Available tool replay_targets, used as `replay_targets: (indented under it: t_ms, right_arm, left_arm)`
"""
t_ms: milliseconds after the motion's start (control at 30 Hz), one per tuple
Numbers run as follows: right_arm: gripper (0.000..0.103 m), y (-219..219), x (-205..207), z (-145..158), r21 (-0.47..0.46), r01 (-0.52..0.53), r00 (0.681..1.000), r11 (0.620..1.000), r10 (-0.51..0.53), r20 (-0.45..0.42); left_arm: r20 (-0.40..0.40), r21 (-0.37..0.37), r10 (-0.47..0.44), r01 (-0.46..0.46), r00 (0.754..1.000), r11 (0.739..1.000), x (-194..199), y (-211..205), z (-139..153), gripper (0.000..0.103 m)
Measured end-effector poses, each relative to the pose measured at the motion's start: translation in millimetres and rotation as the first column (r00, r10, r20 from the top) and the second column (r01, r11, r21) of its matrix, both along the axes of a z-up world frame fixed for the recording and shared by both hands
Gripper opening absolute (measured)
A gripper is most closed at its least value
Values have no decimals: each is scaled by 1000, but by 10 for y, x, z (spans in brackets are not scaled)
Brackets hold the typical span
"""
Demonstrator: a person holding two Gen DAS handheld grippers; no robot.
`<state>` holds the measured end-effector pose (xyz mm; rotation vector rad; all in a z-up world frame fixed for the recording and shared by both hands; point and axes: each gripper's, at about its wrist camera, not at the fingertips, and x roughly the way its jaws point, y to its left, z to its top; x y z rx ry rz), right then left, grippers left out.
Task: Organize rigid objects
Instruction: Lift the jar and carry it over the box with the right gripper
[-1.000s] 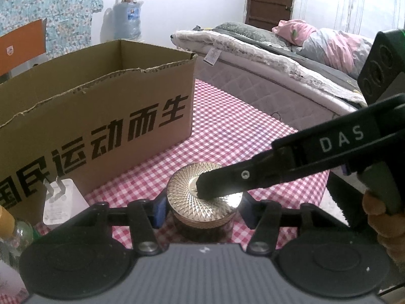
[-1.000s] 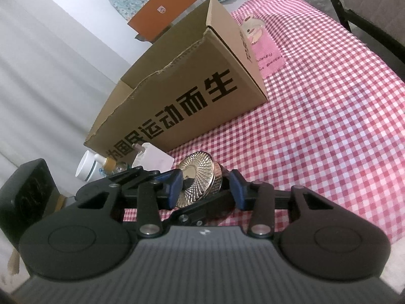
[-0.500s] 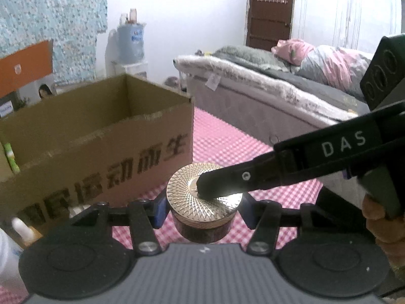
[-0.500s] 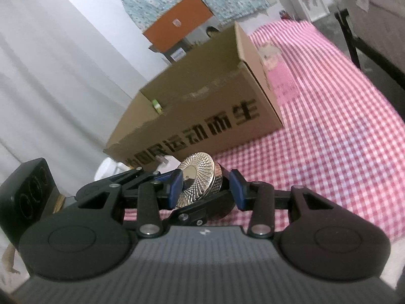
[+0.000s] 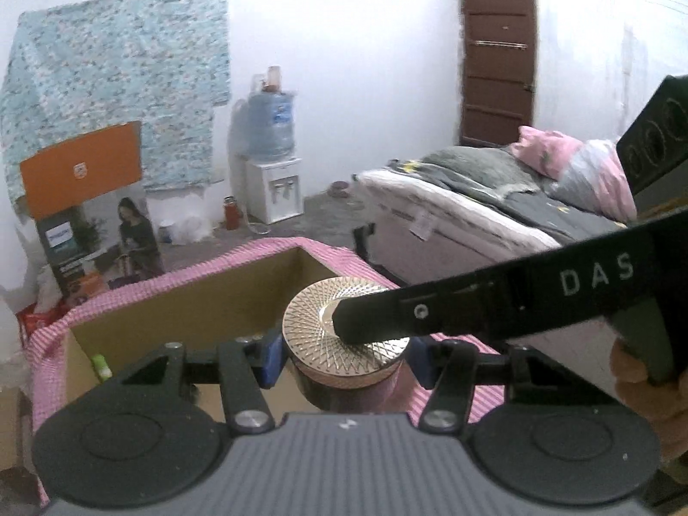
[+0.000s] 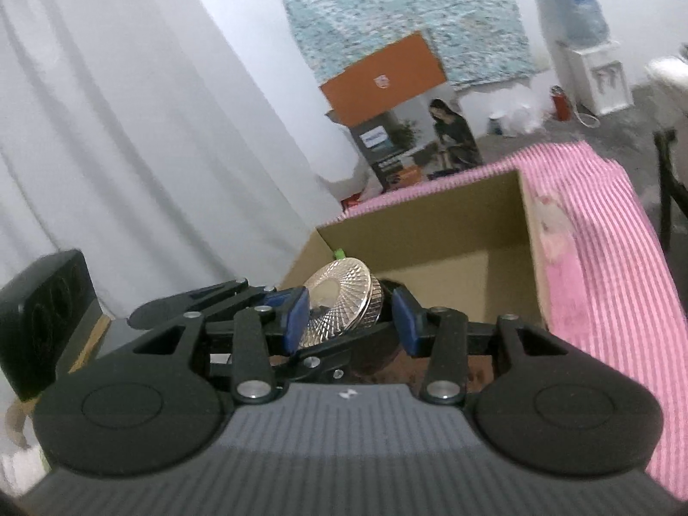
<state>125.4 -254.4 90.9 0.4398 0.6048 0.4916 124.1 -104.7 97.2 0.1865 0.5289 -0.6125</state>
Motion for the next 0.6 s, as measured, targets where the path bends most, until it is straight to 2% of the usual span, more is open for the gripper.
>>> replay_targets:
  t_ms: [133,233,400,600]
  right_arm:
    - [43,65,530,149,-9,-46,998,999,45,-42]
    - [43,124,967,132,-5,-70,992,998,69,-108]
    - [44,284,1636,-51,-39,-99,971,994,88,-221]
    - [44,437,2151,-366,-73,-128,936,989,97,-338]
  left_arm:
    - [-84,-1,48,-48,995,999,447,58,83,57]
    - [-186,-9,84,-87,979,996,830,130,46,57]
    - [-359,-2,145,-156,922,988,1417,242,-205,57]
    - [-478,30,205,-218,854,976,1875,280,-554,57]
